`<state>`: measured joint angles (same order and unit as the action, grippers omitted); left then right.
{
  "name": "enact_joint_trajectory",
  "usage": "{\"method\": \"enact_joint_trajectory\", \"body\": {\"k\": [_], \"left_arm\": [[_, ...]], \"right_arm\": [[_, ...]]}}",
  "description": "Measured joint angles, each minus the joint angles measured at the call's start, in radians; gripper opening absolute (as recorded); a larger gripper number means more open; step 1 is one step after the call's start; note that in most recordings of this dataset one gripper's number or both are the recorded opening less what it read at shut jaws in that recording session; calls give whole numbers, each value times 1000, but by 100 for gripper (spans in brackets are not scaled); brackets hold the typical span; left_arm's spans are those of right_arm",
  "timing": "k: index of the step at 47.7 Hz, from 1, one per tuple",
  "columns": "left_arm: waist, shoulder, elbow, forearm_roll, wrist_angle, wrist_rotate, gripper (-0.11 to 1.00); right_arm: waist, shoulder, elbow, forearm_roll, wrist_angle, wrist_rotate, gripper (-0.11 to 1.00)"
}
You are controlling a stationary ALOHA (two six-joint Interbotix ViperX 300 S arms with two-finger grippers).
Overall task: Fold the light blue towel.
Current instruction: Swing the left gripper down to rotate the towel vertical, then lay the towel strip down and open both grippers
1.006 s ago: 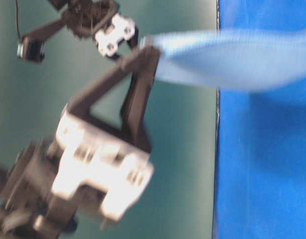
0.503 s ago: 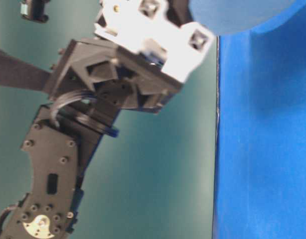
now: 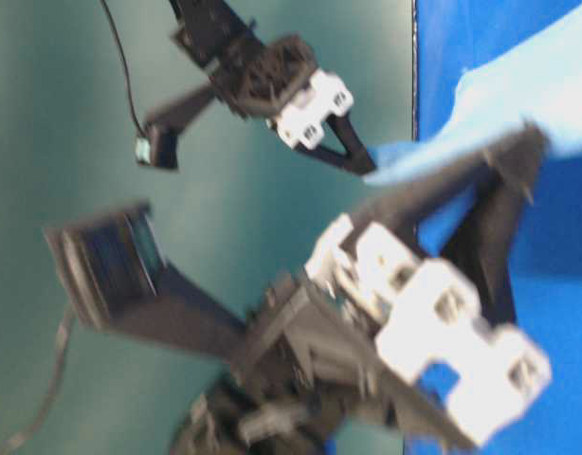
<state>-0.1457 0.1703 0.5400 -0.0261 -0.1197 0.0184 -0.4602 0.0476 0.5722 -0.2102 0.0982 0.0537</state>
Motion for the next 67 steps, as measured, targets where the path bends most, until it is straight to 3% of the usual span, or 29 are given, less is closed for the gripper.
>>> {"method": "enact_joint_trajectory", "body": {"k": [9,27,31,38,40,44,55,67], "left_arm": [[-2,-37,74,0,-51,-12,3],[-2,-40,78,0,-63,0,5],[-2,-40,77,0,-63,0,20],[6,-40,78,0,-60,2,65],[11,-41,77,0,-57,2,75],[23,-57,77,0,-34,0,87],[34,-147,97,0,87,2,83],[48,-302,164,0,123,9,82]], "right_arm": [[9,29,-34,0,-6,0,1],[28,38,-35,0,-8,-5,3],[28,44,-34,0,-9,-5,24],[25,46,-35,-2,-11,-12,64],[25,46,-35,-2,-12,-12,68],[26,46,-35,0,-11,-12,62],[26,20,-20,0,2,-8,61],[54,-152,95,9,17,-2,61]]}}
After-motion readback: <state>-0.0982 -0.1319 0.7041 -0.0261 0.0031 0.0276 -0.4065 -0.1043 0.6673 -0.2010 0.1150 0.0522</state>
